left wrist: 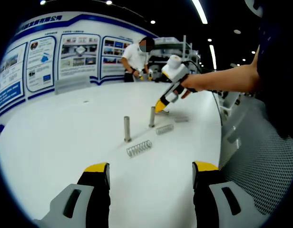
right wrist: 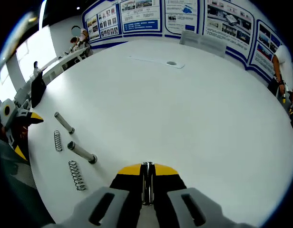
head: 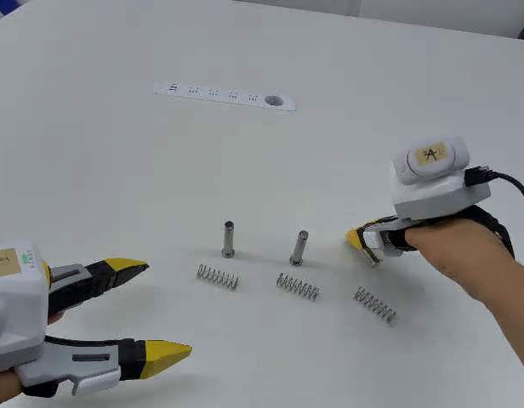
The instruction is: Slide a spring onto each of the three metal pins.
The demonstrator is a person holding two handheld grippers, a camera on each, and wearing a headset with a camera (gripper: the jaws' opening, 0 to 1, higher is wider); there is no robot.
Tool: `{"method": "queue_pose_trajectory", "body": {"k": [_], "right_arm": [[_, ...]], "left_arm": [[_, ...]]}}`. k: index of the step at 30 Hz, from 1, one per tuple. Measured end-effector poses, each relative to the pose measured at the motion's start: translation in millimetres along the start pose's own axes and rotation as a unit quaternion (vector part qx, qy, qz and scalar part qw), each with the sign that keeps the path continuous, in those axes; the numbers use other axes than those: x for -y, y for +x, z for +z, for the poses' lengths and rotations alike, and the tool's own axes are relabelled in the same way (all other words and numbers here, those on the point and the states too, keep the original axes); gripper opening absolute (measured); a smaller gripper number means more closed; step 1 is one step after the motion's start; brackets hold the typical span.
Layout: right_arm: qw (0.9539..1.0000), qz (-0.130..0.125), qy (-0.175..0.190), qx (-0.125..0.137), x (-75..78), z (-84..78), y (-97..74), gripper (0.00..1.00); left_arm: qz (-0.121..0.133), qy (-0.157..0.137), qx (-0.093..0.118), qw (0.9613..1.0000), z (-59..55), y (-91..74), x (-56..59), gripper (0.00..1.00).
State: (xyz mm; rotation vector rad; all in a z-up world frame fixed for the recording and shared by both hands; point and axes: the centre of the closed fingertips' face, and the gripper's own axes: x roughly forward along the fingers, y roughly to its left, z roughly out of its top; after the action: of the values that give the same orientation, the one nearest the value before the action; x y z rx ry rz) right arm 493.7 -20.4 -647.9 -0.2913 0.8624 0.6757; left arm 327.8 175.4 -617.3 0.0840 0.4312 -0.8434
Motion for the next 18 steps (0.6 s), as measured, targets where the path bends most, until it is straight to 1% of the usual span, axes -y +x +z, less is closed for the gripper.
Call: {"method": "queue_pose_trajectory", "body": {"k": [9, 13, 15, 18], "right_arm": [[0.9998, -0.007, -0.002, 0.019, -3.2, 1.7, -22.0, 0.08], [0.9996, -0.008, 0.003, 0.027, -4.4, 1.3, -30.3, 0.08], [0.9995, -0.007, 0.007, 0.03, -5.7, 0.9, -33.3, 0.08], [0.9994, -0.009, 0.005, 0.033, -7.1, -0.1, -36.7, 0.08]], "left_arm": [[0.0, 0.003, 0.001, 1.0, 1.9, -0.8, 0.2, 0.72], [-0.001, 0.004, 0.001, 1.0, 3.0, -0.9, 1.0, 0.72], [-0.002, 0.005, 0.002, 1.0, 3.6, -0.9, 1.1, 0.72], [-0.002, 0.006, 0.002, 1.0, 4.4, -0.9, 1.5, 0.72]]}}
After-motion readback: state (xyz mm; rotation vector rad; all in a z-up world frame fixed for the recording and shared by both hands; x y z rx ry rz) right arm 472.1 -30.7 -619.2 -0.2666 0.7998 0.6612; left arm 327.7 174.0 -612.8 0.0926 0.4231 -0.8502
